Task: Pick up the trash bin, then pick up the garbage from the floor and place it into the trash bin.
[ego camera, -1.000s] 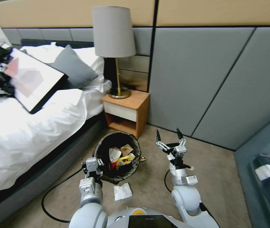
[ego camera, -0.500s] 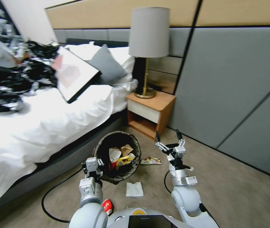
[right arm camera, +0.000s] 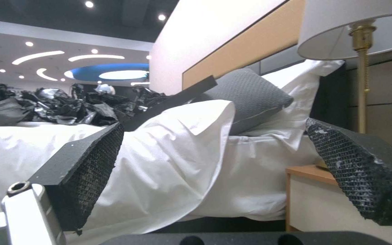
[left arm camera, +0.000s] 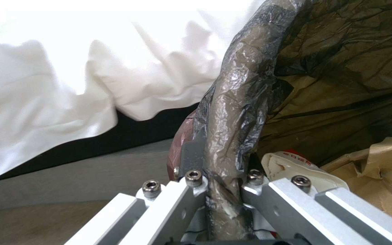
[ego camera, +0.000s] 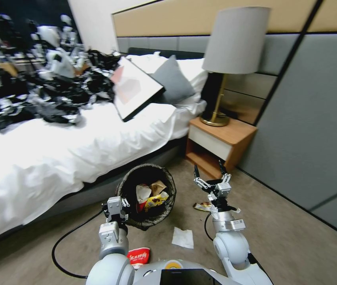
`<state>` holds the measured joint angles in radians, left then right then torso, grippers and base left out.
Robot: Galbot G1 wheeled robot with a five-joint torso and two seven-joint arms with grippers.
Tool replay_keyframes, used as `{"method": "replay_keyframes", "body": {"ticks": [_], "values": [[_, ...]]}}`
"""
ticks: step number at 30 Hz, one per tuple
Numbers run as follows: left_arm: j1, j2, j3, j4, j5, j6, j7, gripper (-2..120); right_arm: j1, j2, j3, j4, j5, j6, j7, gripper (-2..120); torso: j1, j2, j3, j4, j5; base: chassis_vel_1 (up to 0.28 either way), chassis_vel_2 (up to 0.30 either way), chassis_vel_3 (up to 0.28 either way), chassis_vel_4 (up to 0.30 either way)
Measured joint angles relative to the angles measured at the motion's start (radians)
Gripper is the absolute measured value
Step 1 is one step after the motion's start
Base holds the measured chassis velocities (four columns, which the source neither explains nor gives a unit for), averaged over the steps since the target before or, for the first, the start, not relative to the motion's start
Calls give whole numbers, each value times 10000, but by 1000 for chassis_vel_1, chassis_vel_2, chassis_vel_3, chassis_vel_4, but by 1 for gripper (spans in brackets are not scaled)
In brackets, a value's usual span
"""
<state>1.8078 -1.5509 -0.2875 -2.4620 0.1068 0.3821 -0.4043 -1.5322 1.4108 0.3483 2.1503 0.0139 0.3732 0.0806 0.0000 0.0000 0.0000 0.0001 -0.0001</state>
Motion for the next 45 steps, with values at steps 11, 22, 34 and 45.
{"method": "replay_keyframes", "body": {"ticks": [11,22,34,45], "values": [[0,0,2,0,0,0,2,0,62,-23,169,-16,18,6,-29,100,0,0,0,-1,1,0,0,0,0],[0,0,1,0,0,0,2,0,635,-383,1220,-882,176,-541,-250,100,0,0,0,0,1,0,0,0,0],[0,0,1,0,0,0,1,0,1326,-848,2158,-3165,180,-1759,-1047,100,0,0,0,-1,2,0,0,0,0],[0,0,1,0,0,0,0,0,1882,-1168,2683,-6281,-361,-2099,-2743,100,0,-1,0,-2,4,0,0,0,0]]}}
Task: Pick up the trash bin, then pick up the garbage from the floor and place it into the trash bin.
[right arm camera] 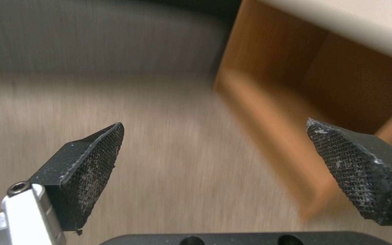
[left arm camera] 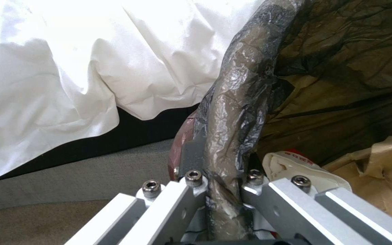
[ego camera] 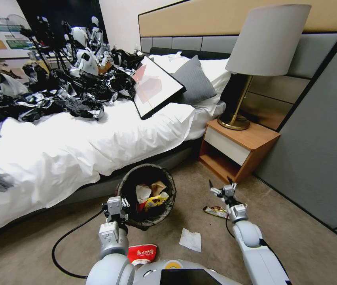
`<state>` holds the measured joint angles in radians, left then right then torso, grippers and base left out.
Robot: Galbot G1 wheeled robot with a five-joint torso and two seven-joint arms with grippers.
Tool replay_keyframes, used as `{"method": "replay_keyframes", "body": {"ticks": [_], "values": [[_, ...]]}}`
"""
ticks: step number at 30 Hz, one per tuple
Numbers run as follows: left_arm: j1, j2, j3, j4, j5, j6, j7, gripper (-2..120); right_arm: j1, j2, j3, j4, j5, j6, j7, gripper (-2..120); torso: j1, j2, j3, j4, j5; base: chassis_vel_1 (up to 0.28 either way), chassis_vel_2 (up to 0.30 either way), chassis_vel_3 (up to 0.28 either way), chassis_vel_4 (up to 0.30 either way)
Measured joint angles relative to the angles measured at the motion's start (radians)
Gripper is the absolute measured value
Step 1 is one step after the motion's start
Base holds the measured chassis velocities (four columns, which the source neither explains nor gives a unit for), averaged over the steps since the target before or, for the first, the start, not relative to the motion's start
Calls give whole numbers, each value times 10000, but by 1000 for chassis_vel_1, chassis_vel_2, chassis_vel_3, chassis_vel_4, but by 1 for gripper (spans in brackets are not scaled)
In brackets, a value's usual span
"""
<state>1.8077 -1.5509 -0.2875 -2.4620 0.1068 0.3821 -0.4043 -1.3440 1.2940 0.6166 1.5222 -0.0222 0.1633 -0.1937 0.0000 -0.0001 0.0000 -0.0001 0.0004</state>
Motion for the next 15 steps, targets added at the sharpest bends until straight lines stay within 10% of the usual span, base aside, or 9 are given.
{"method": "replay_keyframes", "body": {"ticks": [15], "values": [[0,0,0,0,0,0,0,0,1646,-368,588,-3878,-1425,1190,-2983,100,0,0,-1,0,-2,0,0,0,0]]}}
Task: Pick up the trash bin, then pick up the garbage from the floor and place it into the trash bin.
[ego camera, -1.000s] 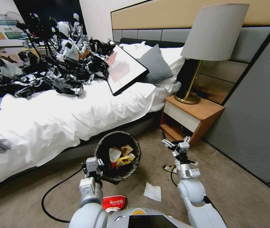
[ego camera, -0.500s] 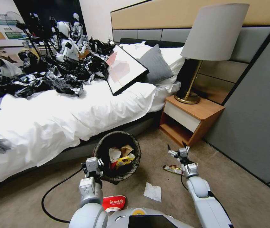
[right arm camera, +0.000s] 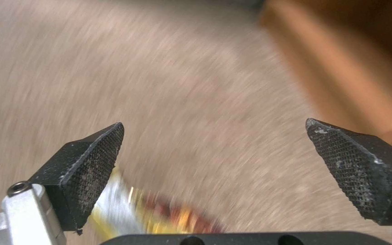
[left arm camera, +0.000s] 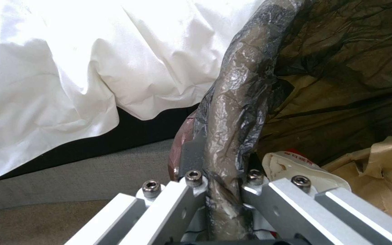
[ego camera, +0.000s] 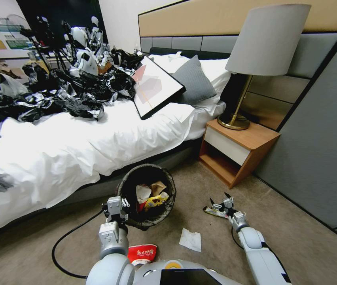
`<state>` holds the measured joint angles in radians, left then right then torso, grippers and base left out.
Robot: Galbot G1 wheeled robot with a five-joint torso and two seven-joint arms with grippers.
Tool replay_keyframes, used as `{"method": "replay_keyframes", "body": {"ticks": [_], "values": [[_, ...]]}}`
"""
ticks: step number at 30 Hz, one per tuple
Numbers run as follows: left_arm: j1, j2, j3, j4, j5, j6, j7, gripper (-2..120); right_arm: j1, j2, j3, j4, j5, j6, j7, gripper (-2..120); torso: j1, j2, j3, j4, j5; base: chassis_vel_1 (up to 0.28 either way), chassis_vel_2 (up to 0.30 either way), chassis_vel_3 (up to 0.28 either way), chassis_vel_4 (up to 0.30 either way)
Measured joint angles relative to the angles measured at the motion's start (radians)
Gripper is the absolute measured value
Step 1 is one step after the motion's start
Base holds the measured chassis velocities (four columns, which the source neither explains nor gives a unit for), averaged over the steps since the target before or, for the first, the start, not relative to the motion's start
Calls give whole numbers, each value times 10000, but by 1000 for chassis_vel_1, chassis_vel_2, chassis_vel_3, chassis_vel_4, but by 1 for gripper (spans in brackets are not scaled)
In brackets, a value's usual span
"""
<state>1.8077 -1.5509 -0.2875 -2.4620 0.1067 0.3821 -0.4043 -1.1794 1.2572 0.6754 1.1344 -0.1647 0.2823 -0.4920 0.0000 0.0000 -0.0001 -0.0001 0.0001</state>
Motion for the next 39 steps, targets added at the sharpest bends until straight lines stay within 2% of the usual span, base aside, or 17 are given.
{"method": "replay_keyframes", "body": {"ticks": [8,18,27,32,39], "values": [[0,0,0,0,0,0,1,0,907,-15,8,-1719,-699,747,-331,100,0,0,0,-1,-4,0,0,0,0],[0,0,0,0,0,0,0,0,1705,55,-108,-2953,-1304,847,-716,100,0,0,1,0,-3,0,0,0,0],[0,0,-1,0,0,0,0,0,1848,99,-98,-3338,-1533,925,-755,100,0,0,1,2,-2,0,0,0,0],[0,1,0,0,0,0,0,0,1455,154,-95,-2673,-1409,907,-850,100,0,0,0,-1,-3,0,0,0,0],[0,0,0,0,0,0,0,0,1314,214,-57,-2630,-1413,903,-919,100,0,0,1,1,-2,0,0,0,0]]}}
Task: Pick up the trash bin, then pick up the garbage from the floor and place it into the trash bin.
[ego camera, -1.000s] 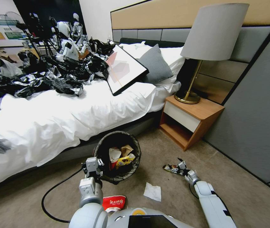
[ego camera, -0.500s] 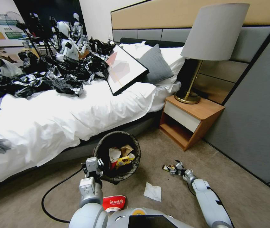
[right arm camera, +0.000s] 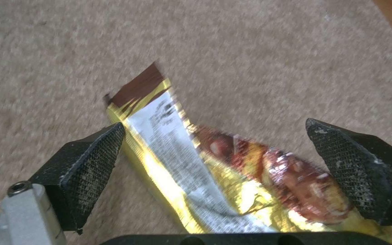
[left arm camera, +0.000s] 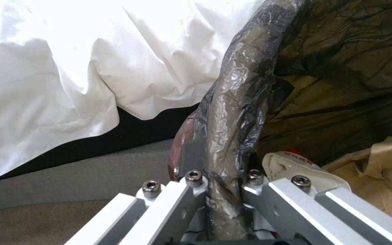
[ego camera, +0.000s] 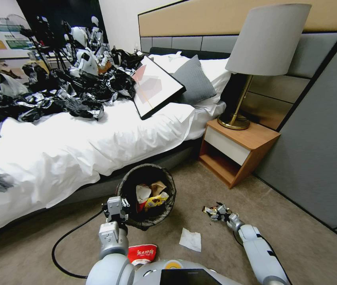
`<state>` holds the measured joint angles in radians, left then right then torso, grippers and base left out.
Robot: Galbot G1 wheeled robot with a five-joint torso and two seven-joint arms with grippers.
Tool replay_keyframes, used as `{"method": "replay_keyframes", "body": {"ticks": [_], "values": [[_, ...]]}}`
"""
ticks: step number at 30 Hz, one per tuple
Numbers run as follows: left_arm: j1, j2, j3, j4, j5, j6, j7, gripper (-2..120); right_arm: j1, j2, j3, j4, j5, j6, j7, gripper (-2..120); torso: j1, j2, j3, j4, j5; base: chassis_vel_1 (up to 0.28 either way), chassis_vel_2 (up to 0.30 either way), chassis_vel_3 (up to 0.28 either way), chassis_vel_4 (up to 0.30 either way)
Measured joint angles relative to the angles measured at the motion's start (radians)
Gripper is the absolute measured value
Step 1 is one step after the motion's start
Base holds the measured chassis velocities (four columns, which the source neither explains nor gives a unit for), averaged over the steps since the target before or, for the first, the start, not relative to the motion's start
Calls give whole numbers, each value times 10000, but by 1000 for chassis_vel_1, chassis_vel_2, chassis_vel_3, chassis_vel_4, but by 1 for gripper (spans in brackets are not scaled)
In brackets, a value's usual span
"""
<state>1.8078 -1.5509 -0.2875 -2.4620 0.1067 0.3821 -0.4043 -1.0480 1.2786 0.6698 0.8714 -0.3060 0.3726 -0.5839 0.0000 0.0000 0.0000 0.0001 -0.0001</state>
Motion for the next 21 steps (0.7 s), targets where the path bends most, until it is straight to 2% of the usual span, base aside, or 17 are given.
{"method": "replay_keyframes", "body": {"ticks": [5,8,9,12,13,16,17,20,21], "values": [[0,0,0,0,0,0,0,0,-17,57,21,-269,10,111,46,98,0,0,0,-2,0,0,0,0,0],[0,0,0,0,0,0,1,0,6,84,32,-453,66,275,38,84,-1,1,-1,-2,-1,0,0,0,0],[0,0,0,0,0,0,1,0,6,84,32,-453,66,275,38,84,-1,1,-1,-2,-1,0,0,0,0],[0,0,0,0,0,0,0,0,69,86,23,-648,175,380,36,69,-1,0,-1,0,1,0,0,0,0],[0,0,0,0,0,0,0,0,69,86,23,-648,175,380,36,69,-1,0,-1,0,1,0,0,0,0],[0,0,0,0,0,0,0,0,145,83,22,-865,248,501,25,55,-1,1,-1,3,4,0,0,0,0],[0,0,0,0,0,0,0,0,145,83,22,-865,248,501,25,55,-1,1,-1,3,4,0,0,0,0],[0,0,0,0,0,0,0,0,210,68,20,-1028,334,620,1,39,-1,0,-1,5,3,0,0,0,0],[0,0,0,0,0,0,0,0,210,68,20,-1028,334,620,1,39,-1,0,-1,5,3,0,0,0,0]]}}
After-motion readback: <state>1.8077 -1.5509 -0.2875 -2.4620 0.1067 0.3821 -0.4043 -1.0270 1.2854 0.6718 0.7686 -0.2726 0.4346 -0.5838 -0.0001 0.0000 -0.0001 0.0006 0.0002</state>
